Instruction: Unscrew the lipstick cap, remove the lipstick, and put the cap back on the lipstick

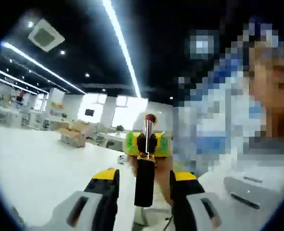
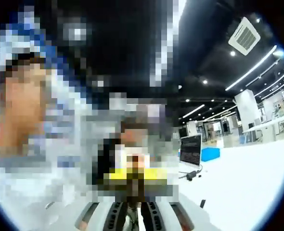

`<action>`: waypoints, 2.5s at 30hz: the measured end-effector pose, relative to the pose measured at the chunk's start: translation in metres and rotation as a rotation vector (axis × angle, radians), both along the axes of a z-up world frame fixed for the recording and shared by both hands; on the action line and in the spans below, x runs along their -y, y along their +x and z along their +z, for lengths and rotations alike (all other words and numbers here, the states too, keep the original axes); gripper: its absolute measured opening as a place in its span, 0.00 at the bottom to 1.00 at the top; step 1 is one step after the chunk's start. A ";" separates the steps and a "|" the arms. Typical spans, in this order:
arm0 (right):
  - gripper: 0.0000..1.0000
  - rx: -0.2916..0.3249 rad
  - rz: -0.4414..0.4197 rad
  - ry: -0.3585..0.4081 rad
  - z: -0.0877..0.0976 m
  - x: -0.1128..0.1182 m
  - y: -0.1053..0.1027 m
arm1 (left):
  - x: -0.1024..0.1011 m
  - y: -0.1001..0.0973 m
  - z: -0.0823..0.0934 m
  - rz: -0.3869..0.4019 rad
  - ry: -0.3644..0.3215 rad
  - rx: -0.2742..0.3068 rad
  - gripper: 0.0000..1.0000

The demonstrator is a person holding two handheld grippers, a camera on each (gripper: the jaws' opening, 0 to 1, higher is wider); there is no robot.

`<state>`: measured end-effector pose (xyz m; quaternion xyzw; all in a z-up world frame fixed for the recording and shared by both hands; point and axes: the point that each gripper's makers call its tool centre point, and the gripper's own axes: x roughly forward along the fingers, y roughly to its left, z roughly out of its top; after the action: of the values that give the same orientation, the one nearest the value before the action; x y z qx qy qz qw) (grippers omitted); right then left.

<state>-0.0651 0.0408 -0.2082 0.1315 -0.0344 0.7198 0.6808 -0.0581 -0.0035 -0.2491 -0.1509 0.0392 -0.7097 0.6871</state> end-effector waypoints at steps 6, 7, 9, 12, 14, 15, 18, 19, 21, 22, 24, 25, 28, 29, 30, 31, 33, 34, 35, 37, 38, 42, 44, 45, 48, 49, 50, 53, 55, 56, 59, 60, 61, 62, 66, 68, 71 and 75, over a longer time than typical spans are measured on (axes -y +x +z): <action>0.06 -0.037 0.095 0.013 -0.002 -0.003 -0.015 | 0.005 -0.017 0.005 -0.130 -0.065 -0.083 0.23; 0.06 -0.037 0.100 0.012 -0.002 -0.004 -0.017 | 0.006 -0.019 0.006 -0.148 -0.075 -0.102 0.19; 0.06 -0.030 0.094 0.005 -0.004 -0.005 -0.016 | 0.007 -0.024 0.004 -0.184 -0.080 -0.160 0.14; 0.06 -0.040 0.070 0.007 -0.006 -0.006 -0.015 | 0.009 -0.018 0.006 -0.168 -0.099 -0.191 0.13; 0.06 -0.037 0.026 -0.008 -0.012 -0.011 -0.015 | 0.011 -0.008 0.004 -0.084 -0.078 -0.126 0.13; 0.06 -0.033 0.004 -0.019 -0.014 -0.012 -0.013 | 0.012 -0.003 0.001 -0.025 -0.051 -0.077 0.13; 0.06 -0.032 -0.058 -0.036 -0.019 -0.013 -0.004 | 0.013 0.012 -0.003 0.116 0.024 0.041 0.13; 0.06 -0.035 -0.072 -0.036 -0.020 -0.014 -0.002 | 0.013 0.016 -0.004 0.167 0.049 0.089 0.13; 0.06 -0.043 -0.088 -0.028 -0.021 -0.015 0.001 | 0.014 0.021 -0.003 0.242 0.071 0.190 0.13; 0.06 -0.047 -0.099 -0.021 -0.020 -0.014 0.004 | 0.015 0.022 -0.001 0.266 0.071 0.210 0.13; 0.06 -0.051 -0.110 -0.015 -0.018 -0.012 0.006 | 0.019 0.023 0.000 0.298 0.075 0.245 0.13; 0.06 -0.046 -0.120 -0.015 -0.017 -0.012 0.006 | 0.020 0.023 0.001 0.310 0.079 0.261 0.13; 0.06 -0.016 -0.155 -0.028 -0.015 -0.011 0.010 | 0.023 0.026 0.000 0.372 0.113 0.339 0.13; 0.06 -0.012 -0.168 -0.029 -0.014 -0.010 0.013 | 0.024 0.028 0.000 0.400 0.128 0.370 0.13; 0.06 -0.009 -0.183 -0.029 -0.014 -0.008 0.016 | -0.006 0.040 0.002 0.452 0.151 0.419 0.13; 0.06 -0.005 -0.198 -0.034 -0.014 -0.008 0.020 | -0.007 0.043 0.001 0.490 0.178 0.459 0.13; 0.06 0.005 -0.225 -0.044 -0.015 -0.005 0.026 | -0.009 0.049 -0.001 0.566 0.221 0.527 0.13; 0.06 0.010 -0.239 -0.057 -0.017 -0.004 0.030 | -0.008 0.051 -0.004 0.586 0.257 0.557 0.13; 0.06 0.016 -0.256 -0.076 -0.019 -0.003 0.033 | -0.008 0.054 -0.009 0.602 0.301 0.575 0.14; 0.06 0.026 -0.272 -0.096 -0.022 -0.002 0.038 | -0.008 0.059 -0.016 0.630 0.374 0.621 0.15; 0.06 0.032 -0.280 -0.109 -0.023 -0.002 0.041 | -0.009 0.060 -0.017 0.644 0.385 0.625 0.15; 0.06 0.084 -0.310 -0.162 -0.027 -0.001 0.045 | -0.008 0.061 -0.024 0.631 0.424 0.622 0.16; 0.06 0.111 -0.310 -0.173 -0.025 0.002 0.043 | -0.007 0.057 -0.024 0.595 0.399 0.577 0.17; 0.06 0.117 -0.304 -0.172 -0.023 0.003 0.042 | -0.006 0.051 -0.023 0.526 0.353 0.505 0.19; 0.06 0.095 -0.192 -0.128 -0.015 0.003 0.026 | -0.003 0.031 -0.024 0.309 0.253 0.304 0.31; 0.06 0.069 -0.133 -0.115 -0.014 0.003 0.018 | -0.002 0.021 -0.024 0.228 0.221 0.238 0.36; 0.06 0.048 -0.101 -0.091 -0.011 0.002 0.014 | -0.002 0.012 -0.021 0.157 0.172 0.176 0.39; 0.06 0.018 0.007 -0.053 -0.007 0.001 -0.003 | 0.002 -0.013 -0.005 -0.035 0.040 0.046 0.32; 0.06 0.021 0.058 -0.054 -0.008 -0.004 -0.015 | 0.005 -0.018 -0.001 -0.081 -0.007 0.000 0.30; 0.06 0.023 0.083 -0.055 -0.009 -0.007 -0.020 | 0.006 -0.018 -0.002 -0.085 -0.005 -0.006 0.28; 0.06 0.039 0.073 -0.086 -0.018 -0.014 -0.022 | 0.008 -0.023 -0.007 -0.129 0.001 -0.045 0.16; 0.06 0.032 0.065 -0.090 -0.021 -0.016 -0.021 | 0.008 -0.024 -0.007 -0.132 0.001 -0.044 0.15; 0.06 0.025 0.065 -0.079 -0.019 -0.016 -0.020 | 0.011 -0.023 -0.007 -0.112 0.003 -0.050 0.14; 0.06 0.016 0.055 -0.083 -0.020 -0.016 -0.018 | 0.013 -0.021 -0.009 -0.092 0.012 -0.046 0.14; 0.06 0.048 -0.082 -0.132 -0.027 -0.017 0.002 | 0.012 0.010 -0.020 0.142 0.127 0.131 0.14; 0.06 0.035 -0.125 -0.137 -0.029 -0.016 0.012 | 0.009 0.025 -0.024 0.278 0.198 0.245 0.14; 0.06 0.044 -0.182 -0.139 -0.028 -0.013 0.022 | 0.007 0.041 -0.024 0.430 0.260 0.359 0.14; 0.06 0.045 -0.210 -0.121 -0.022 -0.007 0.024 | 0.005 0.047 -0.014 0.551 0.243 0.430 0.14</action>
<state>-0.0412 0.0478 -0.2297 0.0695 -0.0198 0.6481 0.7581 -0.0115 -0.0084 -0.2633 0.0794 -0.0643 -0.5039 0.8577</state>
